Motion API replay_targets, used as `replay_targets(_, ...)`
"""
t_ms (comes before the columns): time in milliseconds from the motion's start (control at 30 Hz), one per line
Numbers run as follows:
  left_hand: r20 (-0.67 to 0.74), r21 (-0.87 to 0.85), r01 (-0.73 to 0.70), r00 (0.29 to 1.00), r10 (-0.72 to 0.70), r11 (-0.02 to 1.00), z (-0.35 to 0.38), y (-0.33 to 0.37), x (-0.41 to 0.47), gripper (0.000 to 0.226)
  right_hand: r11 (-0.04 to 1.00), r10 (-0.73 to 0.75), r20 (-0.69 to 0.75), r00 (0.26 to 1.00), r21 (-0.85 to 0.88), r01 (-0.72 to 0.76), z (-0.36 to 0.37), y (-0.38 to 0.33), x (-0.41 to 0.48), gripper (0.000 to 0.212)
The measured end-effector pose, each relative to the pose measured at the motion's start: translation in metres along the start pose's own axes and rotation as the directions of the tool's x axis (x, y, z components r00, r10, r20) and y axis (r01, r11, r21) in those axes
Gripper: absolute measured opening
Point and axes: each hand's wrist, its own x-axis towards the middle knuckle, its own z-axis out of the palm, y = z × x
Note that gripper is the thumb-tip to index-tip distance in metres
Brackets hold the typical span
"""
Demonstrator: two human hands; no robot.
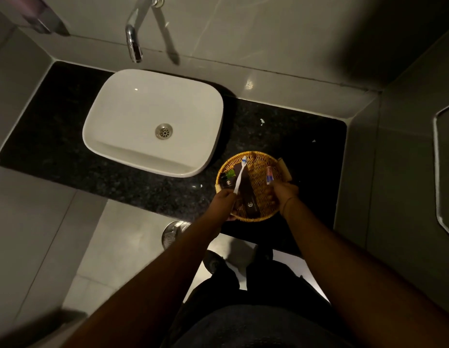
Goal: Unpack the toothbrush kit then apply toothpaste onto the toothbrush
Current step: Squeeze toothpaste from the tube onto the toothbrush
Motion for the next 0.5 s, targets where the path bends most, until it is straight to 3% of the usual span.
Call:
replay_targets(167, 0.002, -0.003, -0.01, 1.0, 0.01, 1.0, 0.003, 0.003, 0.004, 0.023, 0.999, 0.033, -0.03, 0.999, -0.03, -0.034, -0.001, 0.004, 0.007, 0.007)
replay_targets(267, 0.006, -0.039, 0.003, 1.0, -0.003, 0.999, 0.007, 0.006, 0.007, 0.02, 0.999, 0.039, -0.047, 0.998, 0.007, -0.038, -0.003, 0.008, 0.006, 0.041)
replay_targets(367, 0.037, -0.064, 0.007, 0.999, -0.004, 0.998, 0.014, 0.009, 0.011, 0.021, 0.993, -0.057, -0.136, 0.989, -0.11, 0.042, 0.002, 0.012, -0.007, 0.039)
replay_targets(500, 0.088, -0.051, 0.02, 0.996, -0.016, 0.998, 0.03, 0.012, 0.016, 0.023, 0.973, -0.207, 0.128, 0.97, -0.079, 0.218, 0.018, 0.009, -0.028, 0.022)
